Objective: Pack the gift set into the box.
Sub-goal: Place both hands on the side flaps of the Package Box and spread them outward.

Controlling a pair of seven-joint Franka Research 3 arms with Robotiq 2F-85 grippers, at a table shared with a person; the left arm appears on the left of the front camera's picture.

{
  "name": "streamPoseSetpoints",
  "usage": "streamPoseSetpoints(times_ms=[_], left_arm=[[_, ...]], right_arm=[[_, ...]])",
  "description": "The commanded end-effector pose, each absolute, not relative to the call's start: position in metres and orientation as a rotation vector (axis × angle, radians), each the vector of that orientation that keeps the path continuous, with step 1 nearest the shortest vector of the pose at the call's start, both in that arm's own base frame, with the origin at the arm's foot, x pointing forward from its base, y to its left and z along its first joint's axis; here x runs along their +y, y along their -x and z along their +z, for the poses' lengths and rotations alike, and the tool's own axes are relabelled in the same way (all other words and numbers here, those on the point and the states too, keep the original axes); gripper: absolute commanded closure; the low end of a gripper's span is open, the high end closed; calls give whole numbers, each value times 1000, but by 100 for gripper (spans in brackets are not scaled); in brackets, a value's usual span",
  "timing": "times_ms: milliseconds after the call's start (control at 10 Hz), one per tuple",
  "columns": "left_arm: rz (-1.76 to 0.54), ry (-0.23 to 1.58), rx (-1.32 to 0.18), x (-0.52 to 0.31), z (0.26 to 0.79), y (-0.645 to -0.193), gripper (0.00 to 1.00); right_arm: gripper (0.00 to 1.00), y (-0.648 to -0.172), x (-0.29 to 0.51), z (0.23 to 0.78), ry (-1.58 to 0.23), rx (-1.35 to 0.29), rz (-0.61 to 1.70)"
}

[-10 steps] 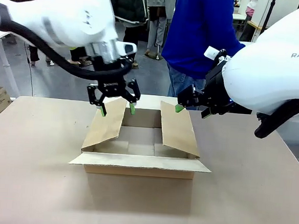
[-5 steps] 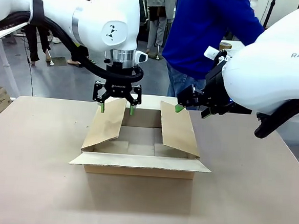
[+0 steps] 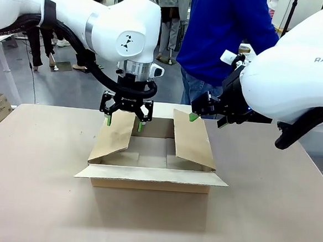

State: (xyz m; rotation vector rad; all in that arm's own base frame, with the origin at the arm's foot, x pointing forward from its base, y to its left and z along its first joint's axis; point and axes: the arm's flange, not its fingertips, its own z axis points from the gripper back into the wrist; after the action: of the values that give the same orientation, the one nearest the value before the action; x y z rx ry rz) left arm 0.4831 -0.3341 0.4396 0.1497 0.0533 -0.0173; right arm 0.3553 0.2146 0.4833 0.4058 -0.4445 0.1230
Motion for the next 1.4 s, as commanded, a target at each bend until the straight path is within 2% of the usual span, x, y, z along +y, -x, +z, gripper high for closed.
streamPoseSetpoints(times_ms=[0, 400, 800, 1100, 1300], left_arm=[[-38, -189, 58, -322, 436, -481, 0], [-1, -149, 8, -291, 463, -474, 0], [142, -97, -40, -229, 487, -468, 0], [138, 88, -15, -165, 490, -469, 0], [215, 163, -15, -119, 478, -466, 0]], right_arm=[[0, -354, 215, 484, -409, -453, 120], [0, -354, 215, 484, -409, -453, 120], [0, -354, 215, 484, -409, -453, 120], [0, -354, 215, 484, -409, -453, 120], [0, -354, 215, 484, -409, -453, 120]])
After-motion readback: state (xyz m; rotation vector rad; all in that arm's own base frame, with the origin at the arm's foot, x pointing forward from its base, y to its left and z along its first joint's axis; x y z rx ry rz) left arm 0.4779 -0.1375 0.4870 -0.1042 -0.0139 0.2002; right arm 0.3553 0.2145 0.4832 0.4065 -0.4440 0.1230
